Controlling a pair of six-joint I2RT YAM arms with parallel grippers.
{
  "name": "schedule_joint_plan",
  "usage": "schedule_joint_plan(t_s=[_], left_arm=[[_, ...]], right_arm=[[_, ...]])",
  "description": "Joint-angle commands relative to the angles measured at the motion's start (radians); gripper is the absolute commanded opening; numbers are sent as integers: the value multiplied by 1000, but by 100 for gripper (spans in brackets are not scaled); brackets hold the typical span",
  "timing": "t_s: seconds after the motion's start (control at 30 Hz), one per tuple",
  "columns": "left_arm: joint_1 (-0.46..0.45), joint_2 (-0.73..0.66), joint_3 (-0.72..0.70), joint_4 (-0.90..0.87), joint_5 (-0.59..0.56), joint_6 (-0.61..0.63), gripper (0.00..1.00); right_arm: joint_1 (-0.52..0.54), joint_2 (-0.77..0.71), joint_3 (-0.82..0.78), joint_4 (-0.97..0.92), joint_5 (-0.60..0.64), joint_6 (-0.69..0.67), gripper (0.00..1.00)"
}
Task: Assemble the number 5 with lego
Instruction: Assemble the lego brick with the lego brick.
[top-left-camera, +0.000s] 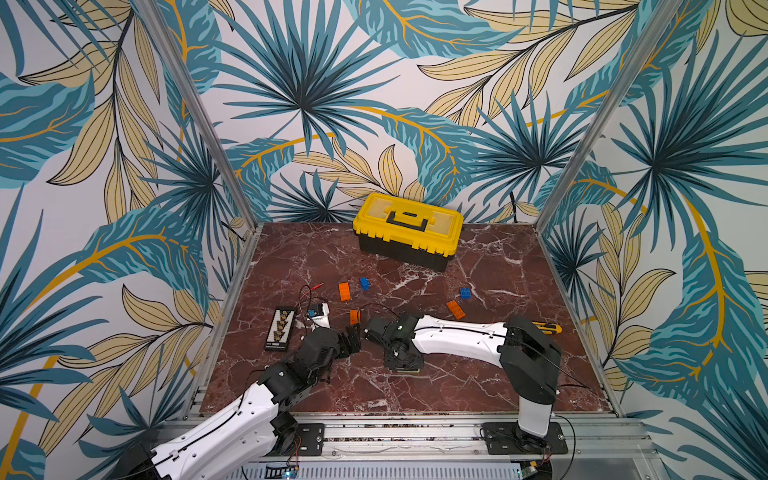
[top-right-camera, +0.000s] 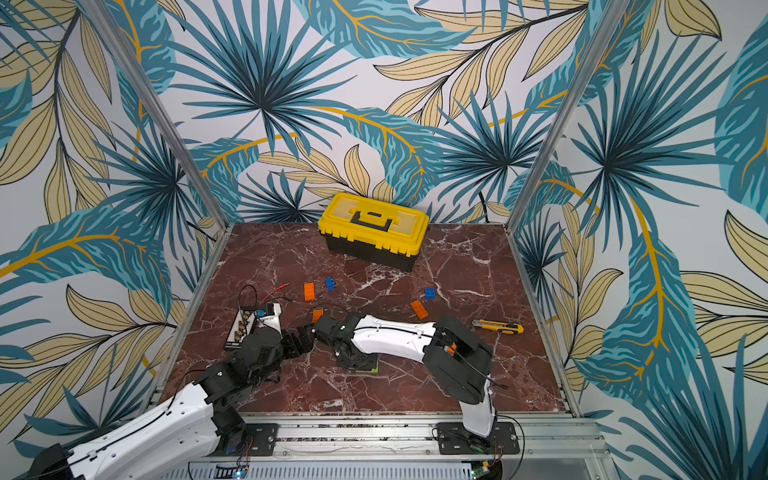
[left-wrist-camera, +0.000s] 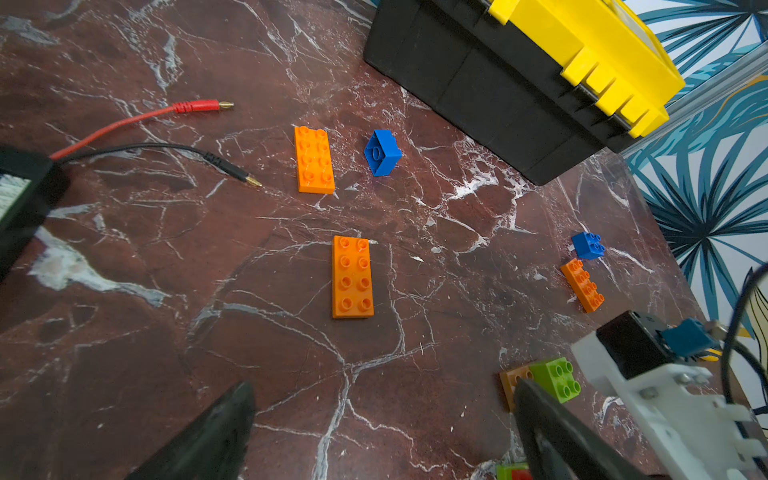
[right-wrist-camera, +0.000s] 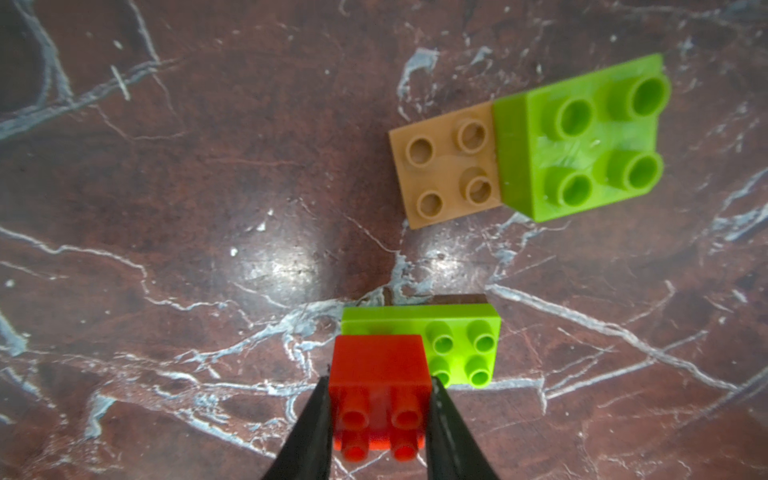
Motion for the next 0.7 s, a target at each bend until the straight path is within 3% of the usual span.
schedule_joint_plan(t_s=[0.0,0.67], left_arm=[[8,0,-34,20,5,-5,100],[10,-4,-23,3,19,-16,100]], right_arm=[[-3,24,0,-40,11,2,18],[-27,74,-72,35,-55,-18,17]])
